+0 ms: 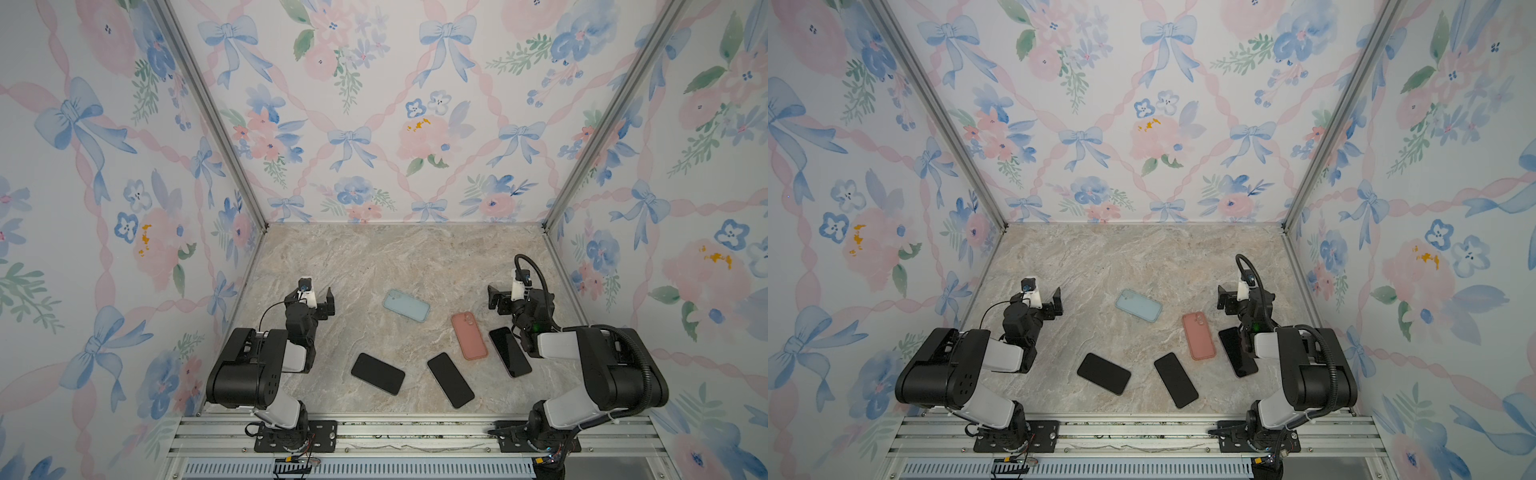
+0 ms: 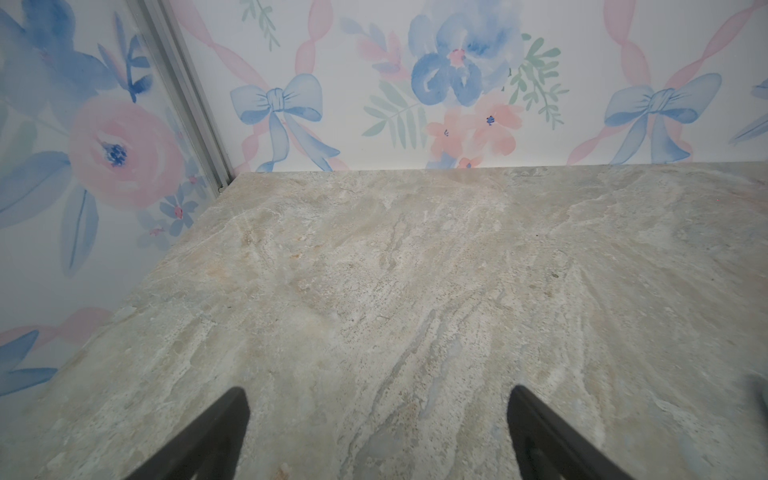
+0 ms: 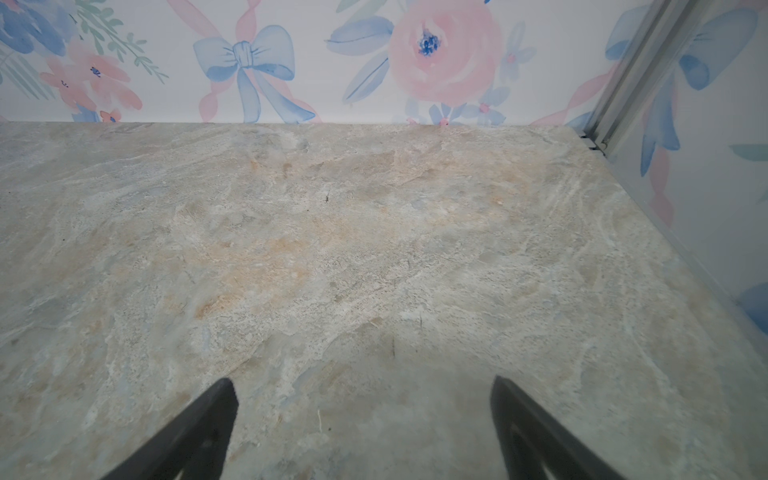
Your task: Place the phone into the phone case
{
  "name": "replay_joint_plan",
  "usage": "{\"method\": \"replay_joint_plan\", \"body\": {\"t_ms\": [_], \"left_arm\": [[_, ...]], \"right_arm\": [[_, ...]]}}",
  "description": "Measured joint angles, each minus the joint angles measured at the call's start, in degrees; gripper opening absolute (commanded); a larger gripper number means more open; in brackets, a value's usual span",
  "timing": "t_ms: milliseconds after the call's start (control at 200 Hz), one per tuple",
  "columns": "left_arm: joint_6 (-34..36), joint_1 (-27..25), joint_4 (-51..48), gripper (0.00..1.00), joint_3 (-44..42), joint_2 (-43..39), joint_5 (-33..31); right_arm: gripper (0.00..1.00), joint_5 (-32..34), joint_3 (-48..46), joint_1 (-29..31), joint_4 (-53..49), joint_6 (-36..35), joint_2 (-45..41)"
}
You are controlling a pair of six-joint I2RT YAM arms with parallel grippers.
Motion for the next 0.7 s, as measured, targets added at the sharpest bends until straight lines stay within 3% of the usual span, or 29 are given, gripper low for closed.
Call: {"method": "replay_joint_plan", "body": {"t_ms": [375, 700], "left_arm": [[0.0, 0.0, 0.0, 0.98, 0.0, 0.0, 0.0], [0.4, -1.7, 1.5, 0.98, -0.7, 0.0, -4.5]], "right_arm": [[0.97, 0.0, 0.0, 0.0, 0.0, 0.0, 0.0], [0.97, 0.2, 0.0, 0.0, 0.0, 0.0, 0.0]]}}
